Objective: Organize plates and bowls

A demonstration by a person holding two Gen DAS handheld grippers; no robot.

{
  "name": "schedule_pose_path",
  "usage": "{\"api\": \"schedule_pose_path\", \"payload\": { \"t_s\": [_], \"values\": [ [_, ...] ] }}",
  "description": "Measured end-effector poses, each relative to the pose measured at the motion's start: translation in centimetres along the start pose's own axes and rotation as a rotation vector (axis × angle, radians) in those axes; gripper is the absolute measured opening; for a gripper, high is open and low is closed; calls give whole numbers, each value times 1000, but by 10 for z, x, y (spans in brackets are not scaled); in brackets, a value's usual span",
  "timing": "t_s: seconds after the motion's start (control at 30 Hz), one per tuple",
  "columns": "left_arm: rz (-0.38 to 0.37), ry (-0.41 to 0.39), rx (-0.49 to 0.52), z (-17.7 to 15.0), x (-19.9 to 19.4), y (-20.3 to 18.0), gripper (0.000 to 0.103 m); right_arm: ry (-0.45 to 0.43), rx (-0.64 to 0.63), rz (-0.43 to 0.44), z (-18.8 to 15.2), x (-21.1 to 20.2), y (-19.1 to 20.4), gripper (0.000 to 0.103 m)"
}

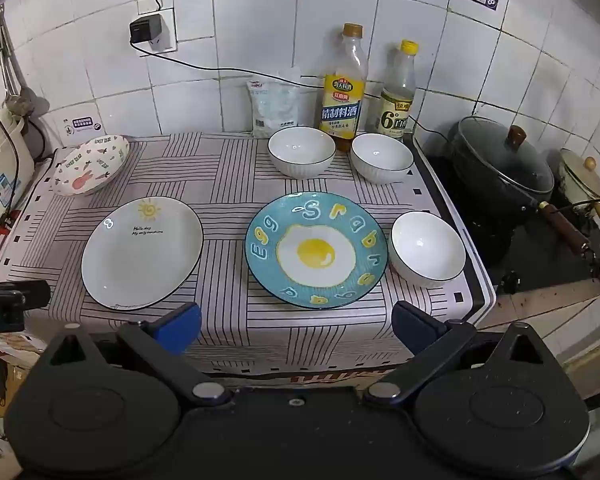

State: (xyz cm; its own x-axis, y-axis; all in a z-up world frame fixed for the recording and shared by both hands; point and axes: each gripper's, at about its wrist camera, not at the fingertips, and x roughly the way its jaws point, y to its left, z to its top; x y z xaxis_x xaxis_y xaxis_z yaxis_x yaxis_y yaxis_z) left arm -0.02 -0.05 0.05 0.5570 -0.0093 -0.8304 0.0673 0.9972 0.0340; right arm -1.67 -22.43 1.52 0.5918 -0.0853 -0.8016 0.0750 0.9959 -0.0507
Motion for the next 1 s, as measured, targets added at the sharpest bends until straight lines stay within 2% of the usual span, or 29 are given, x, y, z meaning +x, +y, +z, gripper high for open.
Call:
{"api": "schedule_pose_path", "payload": {
  "t_s": [0.2, 0.3, 0.77, 0.9, 1.0],
  "values": [
    [-7, -22, 33, 4, -1, -2, 103, -16, -3, -6, -3, -1, 1, 102],
    [34, -67, -22, -5, -8, 6, 103, -24, -8, -3, -3, -5, 3, 102],
    [22, -104, -6, -9, 2, 5, 103, -49, 13, -15, -3, 5, 1, 102],
    [51, -121, 10, -11, 3, 1, 103, -47, 15, -16, -4, 10, 0, 102],
    [44, -128, 16, -8, 3, -2, 103, -50, 13, -26, -6, 12, 0, 102]
  ]
}}
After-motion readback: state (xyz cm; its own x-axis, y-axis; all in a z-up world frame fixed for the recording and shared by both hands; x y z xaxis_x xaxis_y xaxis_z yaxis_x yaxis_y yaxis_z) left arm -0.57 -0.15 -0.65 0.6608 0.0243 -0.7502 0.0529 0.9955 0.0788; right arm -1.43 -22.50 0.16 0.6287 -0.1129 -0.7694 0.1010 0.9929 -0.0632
